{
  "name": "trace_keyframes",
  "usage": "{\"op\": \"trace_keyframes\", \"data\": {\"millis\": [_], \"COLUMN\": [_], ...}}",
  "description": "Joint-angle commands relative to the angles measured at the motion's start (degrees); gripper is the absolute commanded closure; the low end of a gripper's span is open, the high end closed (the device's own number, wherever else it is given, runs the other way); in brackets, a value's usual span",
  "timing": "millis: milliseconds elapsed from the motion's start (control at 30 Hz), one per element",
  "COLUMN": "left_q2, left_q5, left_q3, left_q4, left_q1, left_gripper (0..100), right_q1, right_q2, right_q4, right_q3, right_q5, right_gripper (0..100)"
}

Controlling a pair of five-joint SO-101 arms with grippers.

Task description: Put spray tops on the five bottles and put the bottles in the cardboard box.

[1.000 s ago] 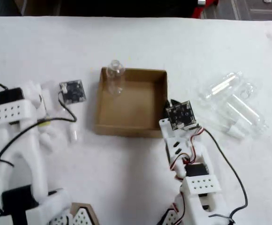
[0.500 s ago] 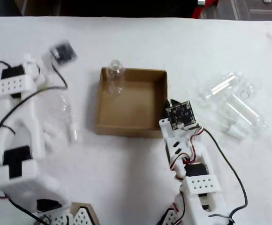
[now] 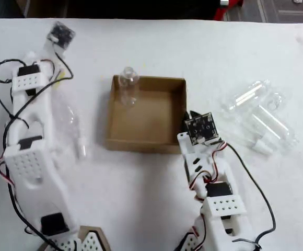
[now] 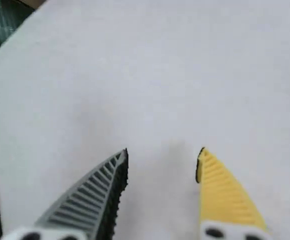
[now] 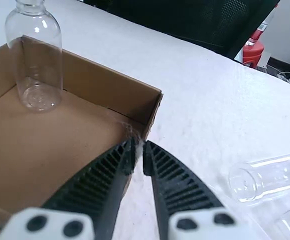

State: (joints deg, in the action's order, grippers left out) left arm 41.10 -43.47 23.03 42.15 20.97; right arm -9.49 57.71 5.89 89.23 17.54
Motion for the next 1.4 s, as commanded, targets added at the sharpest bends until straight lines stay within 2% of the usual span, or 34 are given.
{"op": "trace_keyframes", "data": {"millis": [0, 200, 400, 500, 600, 667, 733, 967, 1067, 1200, 1367], "left_q2": [1.89, 2.07, 2.07, 2.07, 2.07, 1.71, -0.13, -14.73, -20.0, -20.62, -21.14], "left_q5": [-10.64, -21.89, -30.95, -30.51, -29.36, -25.41, -24.7, -29.36, -30.07, -30.95, -42.37], "left_q3": [6.15, 11.34, 21.45, 30.24, 41.93, 45.01, 44.22, 25.05, 18.37, 10.81, 5.19], "left_q4": [5.54, 20.31, 40.35, 49.41, 61.27, 60.22, 60.48, 60.22, 55.21, 50.9, 55.12], "left_q1": [1.89, 7.6, 13.23, 13.41, 10.33, 8.4, 6.11, -4.18, -9.36, -15.96, -15.52], "left_gripper": [79, 79, 79, 79, 79, 79, 79, 79, 79, 79, 79], "right_q1": [-0.66, -0.66, -0.75, -1.63, -1.8, -1.71, -1.54, -1.45, -1.45, -1.45, -1.36], "right_q2": [-0.13, -0.13, -0.13, -0.13, -0.13, -0.13, -0.13, -0.13, -0.13, -0.13, -0.13], "right_q4": [1.45, 1.45, 1.36, 1.19, 1.19, 1.19, 1.19, 1.36, 1.45, 1.45, 1.45], "right_q3": [-0.26, -0.26, -0.26, -0.18, -0.18, -0.18, -0.18, -0.18, -0.18, -0.18, -0.18], "right_q5": [0.7, 0.7, 0.7, 0.7, 0.7, 0.7, 0.7, 0.7, 0.7, 0.7, 0.7], "right_gripper": [97.8, 97.8, 97.8, 97.8, 97.8, 97.8, 97.8, 97.8, 97.8, 97.8, 97.8]}}
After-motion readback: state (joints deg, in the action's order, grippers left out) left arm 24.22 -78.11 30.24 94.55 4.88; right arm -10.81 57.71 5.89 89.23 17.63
